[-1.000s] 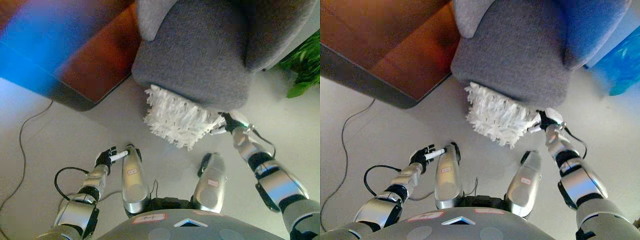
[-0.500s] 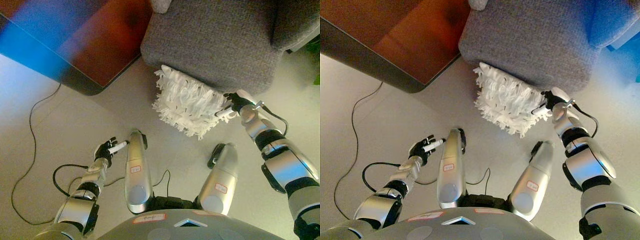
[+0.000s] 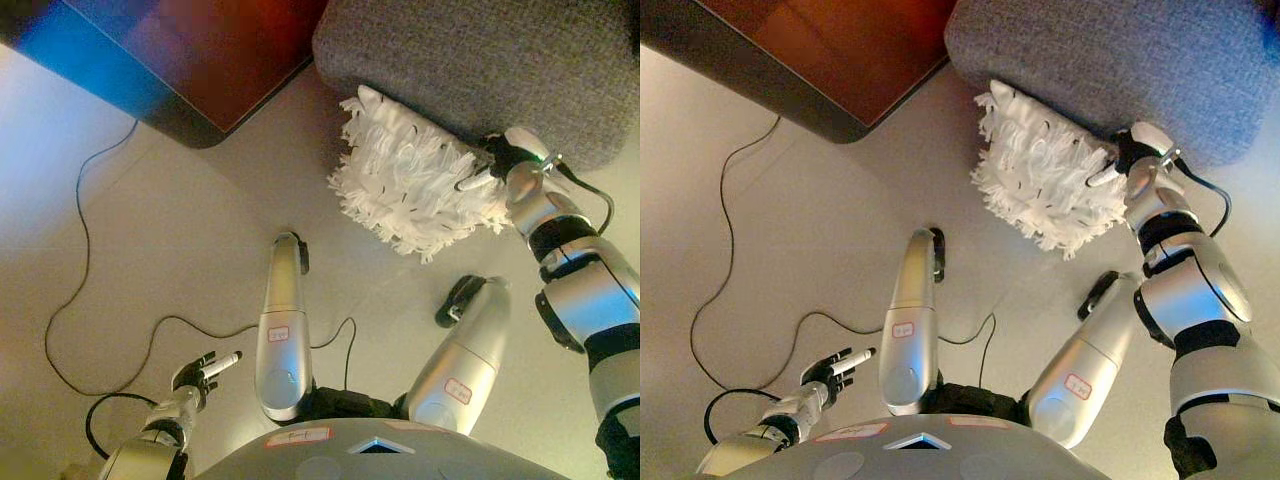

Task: Pick up the pillow and put it on the sofa.

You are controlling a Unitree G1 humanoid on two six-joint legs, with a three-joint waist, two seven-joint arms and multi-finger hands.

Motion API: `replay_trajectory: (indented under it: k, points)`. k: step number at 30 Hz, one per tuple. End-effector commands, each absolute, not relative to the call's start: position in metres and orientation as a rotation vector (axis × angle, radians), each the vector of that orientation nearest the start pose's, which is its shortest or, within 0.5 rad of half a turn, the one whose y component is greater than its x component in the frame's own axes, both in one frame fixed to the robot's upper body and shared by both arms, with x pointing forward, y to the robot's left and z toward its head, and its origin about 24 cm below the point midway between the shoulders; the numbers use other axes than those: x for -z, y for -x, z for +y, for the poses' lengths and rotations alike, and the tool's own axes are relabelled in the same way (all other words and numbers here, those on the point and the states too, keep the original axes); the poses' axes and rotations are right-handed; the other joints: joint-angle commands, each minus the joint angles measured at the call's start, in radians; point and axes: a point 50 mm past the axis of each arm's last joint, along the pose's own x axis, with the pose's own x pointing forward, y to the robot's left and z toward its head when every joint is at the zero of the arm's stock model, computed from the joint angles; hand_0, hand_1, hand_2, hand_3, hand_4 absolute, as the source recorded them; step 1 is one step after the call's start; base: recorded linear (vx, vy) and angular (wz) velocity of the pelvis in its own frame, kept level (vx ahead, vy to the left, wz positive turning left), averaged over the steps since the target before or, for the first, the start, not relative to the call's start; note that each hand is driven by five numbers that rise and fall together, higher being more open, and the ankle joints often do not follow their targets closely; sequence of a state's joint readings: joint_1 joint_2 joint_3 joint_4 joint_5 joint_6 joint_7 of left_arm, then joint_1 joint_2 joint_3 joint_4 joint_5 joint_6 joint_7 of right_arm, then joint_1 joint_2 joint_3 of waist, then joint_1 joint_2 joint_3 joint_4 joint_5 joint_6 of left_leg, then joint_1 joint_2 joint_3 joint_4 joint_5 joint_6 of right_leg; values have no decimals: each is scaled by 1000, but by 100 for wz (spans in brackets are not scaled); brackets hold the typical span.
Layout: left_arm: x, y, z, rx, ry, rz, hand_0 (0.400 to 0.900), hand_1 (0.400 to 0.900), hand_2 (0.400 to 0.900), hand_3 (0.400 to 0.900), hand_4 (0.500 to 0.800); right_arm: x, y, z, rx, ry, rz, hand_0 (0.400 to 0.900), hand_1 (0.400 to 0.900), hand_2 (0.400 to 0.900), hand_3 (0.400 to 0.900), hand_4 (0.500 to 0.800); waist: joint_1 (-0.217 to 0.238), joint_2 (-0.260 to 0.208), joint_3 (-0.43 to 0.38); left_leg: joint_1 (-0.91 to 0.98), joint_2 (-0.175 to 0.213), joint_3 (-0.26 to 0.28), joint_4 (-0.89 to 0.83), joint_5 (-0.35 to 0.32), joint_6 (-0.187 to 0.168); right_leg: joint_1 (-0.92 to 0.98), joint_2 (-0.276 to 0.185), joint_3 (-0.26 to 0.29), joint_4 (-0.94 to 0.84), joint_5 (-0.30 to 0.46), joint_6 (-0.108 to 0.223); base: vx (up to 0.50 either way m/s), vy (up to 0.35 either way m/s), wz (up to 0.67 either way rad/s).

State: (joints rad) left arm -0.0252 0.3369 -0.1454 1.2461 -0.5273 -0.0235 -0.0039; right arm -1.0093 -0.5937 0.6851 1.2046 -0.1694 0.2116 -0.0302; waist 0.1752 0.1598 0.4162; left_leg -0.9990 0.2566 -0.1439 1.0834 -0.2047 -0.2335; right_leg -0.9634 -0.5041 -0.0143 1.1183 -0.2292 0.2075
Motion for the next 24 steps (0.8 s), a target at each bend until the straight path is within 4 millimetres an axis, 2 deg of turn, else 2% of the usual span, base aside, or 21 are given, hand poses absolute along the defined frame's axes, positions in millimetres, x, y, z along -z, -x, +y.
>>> replay_trajectory:
  k: [1, 5, 14, 24]
  points:
    - [137, -76, 313, -505, 16, 1148, 900, 900, 900, 900, 800, -190, -406, -275, 264, 1195, 278, 900, 900, 900, 900, 800, 18, 25, 47, 81, 44, -18, -38, -42, 25, -27, -44, 128, -74, 72, 28, -24, 51, 1]
    - [136, -71, 317, -521, 35, 1139, 900, 900, 900, 900, 800, -204, -411, -263, 233, 1181, 244, 900, 900, 900, 900, 800, 28, 29, 66, 42, 44, -24, -7, -46, 26, -69, -44, 136, -41, 69, 24, -12, 19, 0]
    - [133, -75, 319, -547, 142, 1061, 900, 900, 900, 900, 800, -218, -419, -241, 160, 1133, 202, 900, 900, 900, 900, 800, 40, 47, 103, -59, 37, -41, 59, -51, 30, -175, -43, 161, 34, 55, 15, -30, 26, 1]
    - [127, -76, 328, -576, 210, 998, 900, 900, 900, 900, 800, -216, -421, -231, 106, 1123, 196, 900, 900, 900, 900, 800, 57, 60, 104, -186, 31, -59, 101, -39, 36, -296, -47, 161, 83, 48, -5, -45, 21, 2]
